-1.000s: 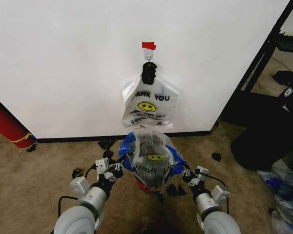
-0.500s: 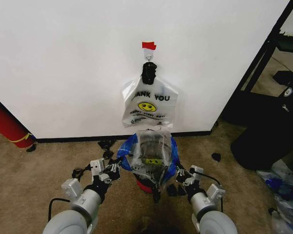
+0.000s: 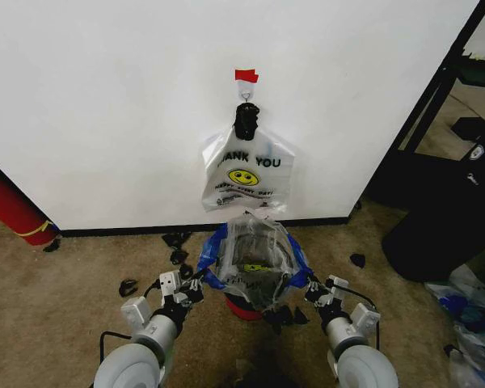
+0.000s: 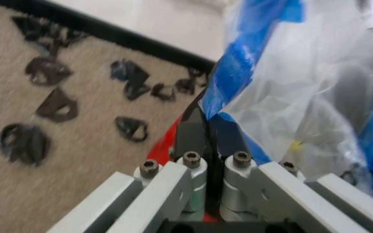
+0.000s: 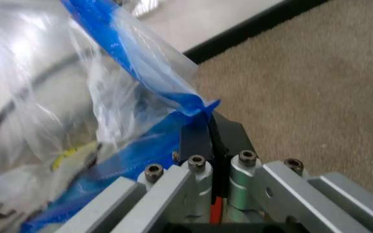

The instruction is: Pick up the garbage bag from the wall and place it over the trash bin.

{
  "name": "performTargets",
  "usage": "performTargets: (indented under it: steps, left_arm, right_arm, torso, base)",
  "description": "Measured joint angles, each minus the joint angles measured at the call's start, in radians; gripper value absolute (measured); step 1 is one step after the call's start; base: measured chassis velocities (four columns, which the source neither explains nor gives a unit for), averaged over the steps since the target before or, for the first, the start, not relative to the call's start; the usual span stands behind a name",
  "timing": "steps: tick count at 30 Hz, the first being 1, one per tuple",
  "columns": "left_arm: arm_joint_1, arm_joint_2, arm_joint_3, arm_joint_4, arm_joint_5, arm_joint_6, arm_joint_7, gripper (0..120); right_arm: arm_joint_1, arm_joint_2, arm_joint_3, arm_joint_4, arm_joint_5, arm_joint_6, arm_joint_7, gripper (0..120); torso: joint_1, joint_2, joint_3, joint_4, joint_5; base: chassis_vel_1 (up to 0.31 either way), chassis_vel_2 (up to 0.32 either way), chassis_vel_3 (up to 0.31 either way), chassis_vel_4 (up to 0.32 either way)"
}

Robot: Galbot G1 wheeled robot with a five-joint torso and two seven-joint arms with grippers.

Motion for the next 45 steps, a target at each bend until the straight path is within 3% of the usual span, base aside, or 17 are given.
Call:
performTargets:
  steps: [18, 35, 45]
  left_arm:
    - [0.087, 0.019, 0.021, 0.036, 0.033, 0.034, 0.004, 0]
    - [-0.016, 0.018, 0.103, 0.143, 0.04, 0.063, 0.008, 0]
    - [-0.113, -0.005, 0.178, 0.226, 0.098, 0.065, 0.008, 0]
  right_arm:
    - [-0.006, -0.022, -0.027, -0.017, -0.027, -0.028, -0.008, 0]
    - [0.101, -0.036, -0.046, -0.142, -0.008, -0.083, 0.012, 0]
    - [0.23, -0.022, -0.082, -0.243, -0.004, -0.098, 0.038, 0]
  torso:
    - [0.0, 0.0, 0.0, 0.0001, 0.0]
    - [0.0, 0.0, 0.0, 0.0, 0.0]
    - [0.0, 0.0, 0.0, 0.0001, 0.0]
  base:
    - [0.0, 0.0, 0.0, 0.0]
    - [0.0, 0.0, 0.0, 0.0]
    - [0.0, 0.0, 0.0, 0.0]
